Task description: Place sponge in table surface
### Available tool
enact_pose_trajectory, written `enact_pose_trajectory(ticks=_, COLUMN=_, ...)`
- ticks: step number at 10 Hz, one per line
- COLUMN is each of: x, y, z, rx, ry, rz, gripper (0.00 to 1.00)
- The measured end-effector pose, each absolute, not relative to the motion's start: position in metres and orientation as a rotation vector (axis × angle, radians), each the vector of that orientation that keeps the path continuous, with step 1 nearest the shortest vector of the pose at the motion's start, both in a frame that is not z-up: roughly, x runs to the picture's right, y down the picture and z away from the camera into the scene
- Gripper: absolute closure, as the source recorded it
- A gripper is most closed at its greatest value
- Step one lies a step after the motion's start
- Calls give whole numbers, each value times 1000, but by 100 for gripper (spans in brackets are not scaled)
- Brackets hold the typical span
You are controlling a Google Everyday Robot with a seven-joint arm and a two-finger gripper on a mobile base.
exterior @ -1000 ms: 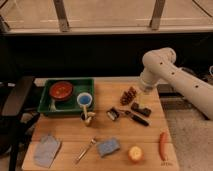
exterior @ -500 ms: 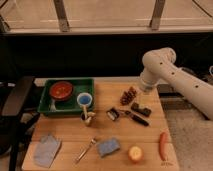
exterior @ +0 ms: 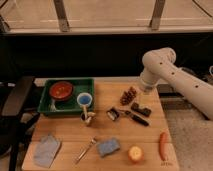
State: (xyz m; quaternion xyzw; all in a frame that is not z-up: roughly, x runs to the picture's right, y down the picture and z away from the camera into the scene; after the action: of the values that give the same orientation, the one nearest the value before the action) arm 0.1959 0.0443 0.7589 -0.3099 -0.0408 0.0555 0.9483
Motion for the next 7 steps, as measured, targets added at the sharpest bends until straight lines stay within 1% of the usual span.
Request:
enact_pose_trajectory(ticks=1, x=197, y=43, z=757, rx=-632, ry=-93, rz=98, gripper=20)
enact_pose_trajectory(ticks=3, x=196, y=51, z=739, rx=-650, ry=-125, rz=21, gripper=20)
enact_pose_trajectory(ticks=7, x=172, y=118, z=692, rx=-670, ry=-265, rz=-196, gripper=20)
